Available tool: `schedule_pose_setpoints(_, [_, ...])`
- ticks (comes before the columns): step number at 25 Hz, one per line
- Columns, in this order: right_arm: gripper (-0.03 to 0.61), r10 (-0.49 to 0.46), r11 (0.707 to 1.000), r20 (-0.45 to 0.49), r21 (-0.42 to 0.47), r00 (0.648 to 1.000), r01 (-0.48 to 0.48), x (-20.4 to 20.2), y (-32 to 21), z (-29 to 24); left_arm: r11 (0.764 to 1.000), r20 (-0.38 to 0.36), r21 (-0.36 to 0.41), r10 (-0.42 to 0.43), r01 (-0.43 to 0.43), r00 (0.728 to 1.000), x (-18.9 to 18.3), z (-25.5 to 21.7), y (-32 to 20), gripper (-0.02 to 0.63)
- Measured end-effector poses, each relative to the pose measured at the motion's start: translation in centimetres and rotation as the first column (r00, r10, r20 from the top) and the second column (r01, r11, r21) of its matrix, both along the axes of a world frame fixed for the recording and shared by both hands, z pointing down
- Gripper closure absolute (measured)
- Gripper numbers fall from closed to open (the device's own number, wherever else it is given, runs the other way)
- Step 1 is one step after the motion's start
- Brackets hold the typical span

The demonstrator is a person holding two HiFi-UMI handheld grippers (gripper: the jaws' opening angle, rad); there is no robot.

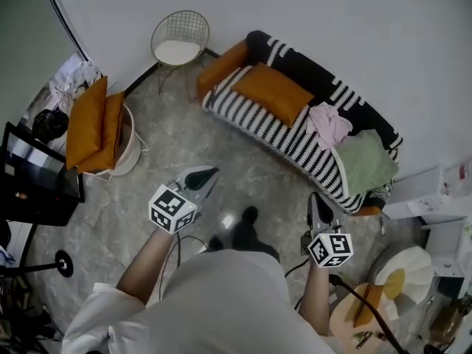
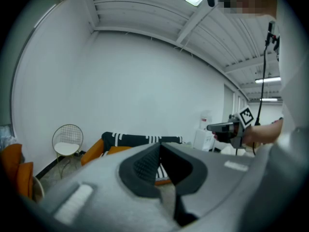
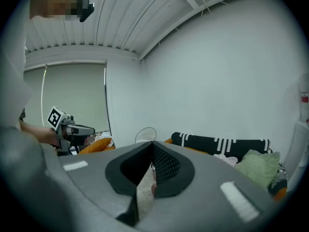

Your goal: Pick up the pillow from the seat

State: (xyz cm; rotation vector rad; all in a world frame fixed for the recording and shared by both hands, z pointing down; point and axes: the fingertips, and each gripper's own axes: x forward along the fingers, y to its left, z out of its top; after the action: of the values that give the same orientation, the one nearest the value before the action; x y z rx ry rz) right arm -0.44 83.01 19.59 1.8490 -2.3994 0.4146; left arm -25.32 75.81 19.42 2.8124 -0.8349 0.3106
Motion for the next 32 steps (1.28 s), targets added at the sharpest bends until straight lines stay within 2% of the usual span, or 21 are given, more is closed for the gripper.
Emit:
schedule_pose_setpoints(16, [0.574, -0.088, 0.996, 0.012, -0.008, 0.996, 0.088, 8.5, -15.5, 0.4, 0.997, 0.034, -0.025, -0.078, 0.079, 0.996, 8.4, 0.5, -12.9, 0.614])
schedule_pose_setpoints(26, [0.574, -0.129, 0.991, -0.013, -0.029, 0.992, 0.129, 14.7, -22.3, 2.0, 0.991, 0.037, -0.03, -0.131, 0.132, 0.991, 14.4, 1.0, -18.8, 0.614])
schedule_pose_setpoints(32, [0.574, -0.151, 0.988, -0.025, -0.03, 0.988, 0.151, 15.6, -25.4, 1.8, 0.99, 0.05, -0.034, -0.138, 0.139, 0.989, 15.6, 1.3, -21.1, 0.614])
